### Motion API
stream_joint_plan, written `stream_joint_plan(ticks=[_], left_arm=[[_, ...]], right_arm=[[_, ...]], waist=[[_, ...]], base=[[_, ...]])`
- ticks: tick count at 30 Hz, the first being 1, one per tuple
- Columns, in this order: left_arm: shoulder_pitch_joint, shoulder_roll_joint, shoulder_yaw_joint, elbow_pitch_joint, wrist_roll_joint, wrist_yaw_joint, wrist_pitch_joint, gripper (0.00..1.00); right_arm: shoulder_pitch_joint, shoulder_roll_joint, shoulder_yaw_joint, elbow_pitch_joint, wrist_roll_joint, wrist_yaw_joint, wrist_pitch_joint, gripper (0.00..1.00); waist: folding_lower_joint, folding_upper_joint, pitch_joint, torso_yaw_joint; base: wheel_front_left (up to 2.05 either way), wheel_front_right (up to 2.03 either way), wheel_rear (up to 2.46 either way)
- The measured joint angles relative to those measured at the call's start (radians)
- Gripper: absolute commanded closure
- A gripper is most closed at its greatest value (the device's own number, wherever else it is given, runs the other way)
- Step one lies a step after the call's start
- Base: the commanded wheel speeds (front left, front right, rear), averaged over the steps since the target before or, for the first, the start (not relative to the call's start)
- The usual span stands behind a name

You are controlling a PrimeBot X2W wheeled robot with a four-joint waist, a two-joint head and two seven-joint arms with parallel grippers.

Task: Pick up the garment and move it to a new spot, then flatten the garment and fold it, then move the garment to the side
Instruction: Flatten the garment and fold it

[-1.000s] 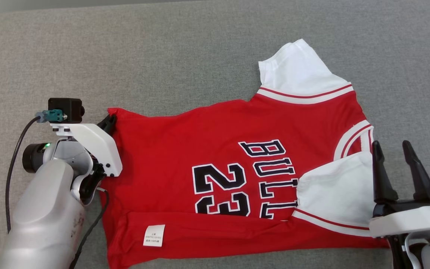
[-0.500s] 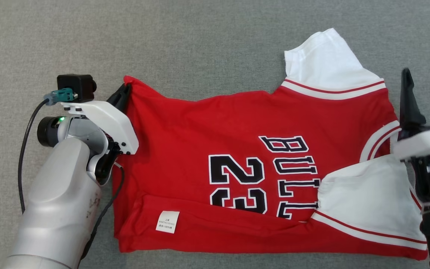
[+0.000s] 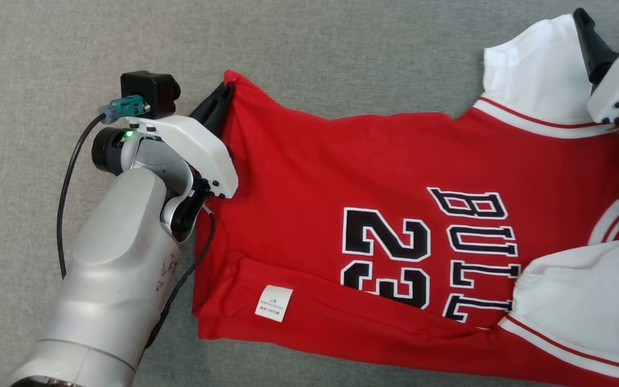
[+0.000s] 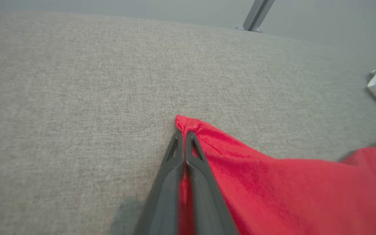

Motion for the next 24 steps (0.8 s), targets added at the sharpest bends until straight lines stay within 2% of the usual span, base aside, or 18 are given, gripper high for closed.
stream_joint_plan(ticks=[7,8,9,10,11,12,16,24], left_arm=[[-0.021,-0.015,-0.02,0.016,-0.015,-0.007,-0.023,1.0],[-0.023,-0.016,-0.021,0.018,-0.018,-0.008,-0.028,1.0],[-0.025,-0.016,-0.024,0.021,-0.018,-0.008,-0.03,1.0],[-0.029,-0.017,-0.026,0.024,-0.019,-0.009,-0.033,1.0],[-0.032,-0.018,-0.027,0.029,-0.022,-0.009,-0.036,1.0],[-0.034,-0.018,-0.026,0.031,-0.025,-0.009,-0.039,1.0],[-0.034,-0.019,-0.023,0.041,-0.049,-0.014,-0.052,1.0],[-0.022,0.01,-0.023,0.032,-0.072,-0.017,-0.081,1.0]], right_arm=[[-0.081,-0.043,0.144,0.091,0.034,0.0,0.124,0.0],[-0.088,-0.05,0.157,0.098,0.037,0.0,0.132,0.13],[-0.094,-0.058,0.169,0.105,0.043,0.0,0.137,0.4],[-0.101,-0.063,0.181,0.111,0.053,0.0,0.149,0.58],[-0.106,-0.064,0.191,0.114,0.067,0.0,0.153,0.86],[-0.109,-0.066,0.201,0.113,0.077,0.0,0.151,1.0],[-0.111,-0.077,0.234,0.114,0.116,0.0,0.126,1.0],[-0.083,-0.106,0.25,0.063,0.197,0.0,-0.029,1.0]], waist=[[0.0,0.0,0.017,0.026],[0.0,0.0,0.019,0.027],[0.0,0.0,0.02,0.028],[0.0,0.0,0.02,0.028],[0.0,0.0,0.02,0.028],[0.0,0.0,0.02,0.027],[0.0,0.0,0.015,0.024],[0.0,0.0,-0.021,0.013]], base=[[0.0,0.0,0.0],[0.0,0.0,0.0],[0.0,0.0,0.0],[0.0,0.0,0.0],[0.0,0.0,0.0],[0.0,0.0,0.0],[0.0,0.0,0.0],[0.0,0.0,0.0]])
